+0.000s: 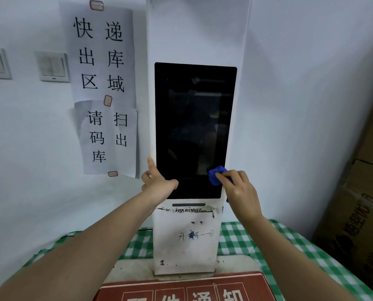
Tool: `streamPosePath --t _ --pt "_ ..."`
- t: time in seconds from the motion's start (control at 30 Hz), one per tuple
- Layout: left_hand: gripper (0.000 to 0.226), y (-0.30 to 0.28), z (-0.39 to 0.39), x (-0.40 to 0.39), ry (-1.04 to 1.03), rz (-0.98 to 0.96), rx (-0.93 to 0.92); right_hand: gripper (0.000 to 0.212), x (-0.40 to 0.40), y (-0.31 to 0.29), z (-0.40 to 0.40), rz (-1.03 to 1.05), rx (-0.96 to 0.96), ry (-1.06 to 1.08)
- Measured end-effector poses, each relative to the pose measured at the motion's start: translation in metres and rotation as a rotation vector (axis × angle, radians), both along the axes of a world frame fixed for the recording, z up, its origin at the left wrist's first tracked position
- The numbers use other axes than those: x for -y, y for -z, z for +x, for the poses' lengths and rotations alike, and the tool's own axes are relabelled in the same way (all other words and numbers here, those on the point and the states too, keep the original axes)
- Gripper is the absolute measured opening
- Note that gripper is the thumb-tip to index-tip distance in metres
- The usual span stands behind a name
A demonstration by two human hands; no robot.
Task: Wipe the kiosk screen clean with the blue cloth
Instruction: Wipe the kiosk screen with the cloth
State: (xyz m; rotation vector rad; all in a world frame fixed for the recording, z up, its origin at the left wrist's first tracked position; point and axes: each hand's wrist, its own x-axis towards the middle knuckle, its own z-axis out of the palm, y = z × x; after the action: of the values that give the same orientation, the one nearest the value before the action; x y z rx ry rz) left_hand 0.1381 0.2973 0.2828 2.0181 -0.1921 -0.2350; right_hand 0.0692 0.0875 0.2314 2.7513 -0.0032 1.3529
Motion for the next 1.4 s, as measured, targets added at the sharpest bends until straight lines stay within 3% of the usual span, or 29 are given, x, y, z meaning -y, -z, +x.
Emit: streamPosePath --t 0.13,0.3,0.53,0.87,1.2,1.4 --pt "0.099 0.002 0.000 -0.002 0.012 -0.022 0.009 0.070 0.003 -0.001 -0.007 -0.051 -0.059 -0.018" --pt "0.097 0.000 -0.006 0.000 0.019 -0.097 0.008 0.075 0.003 -0.031 0.002 0.081 0.052 0.056" --pt "0.099 0.008 -0.004 -0.001 -0.003 -0.098 0.002 0.076 -0.002 0.013 -0.002 0.095 -0.001 0.040" --pt "0.102 0.010 -0.004 0.001 -0.004 -0.133 0.010 0.075 0.000 -0.006 0.003 0.103 0.082 0.050" --pt "0.102 0.010 -0.001 0.001 0.000 -0.101 0.006 0.071 -0.004 0.024 -0.007 0.071 -0.035 0.015" --pt "0.102 0.009 -0.001 -0.001 0.015 -0.089 -0.004 0.061 -0.008 0.002 0.007 0.217 0.110 0.033"
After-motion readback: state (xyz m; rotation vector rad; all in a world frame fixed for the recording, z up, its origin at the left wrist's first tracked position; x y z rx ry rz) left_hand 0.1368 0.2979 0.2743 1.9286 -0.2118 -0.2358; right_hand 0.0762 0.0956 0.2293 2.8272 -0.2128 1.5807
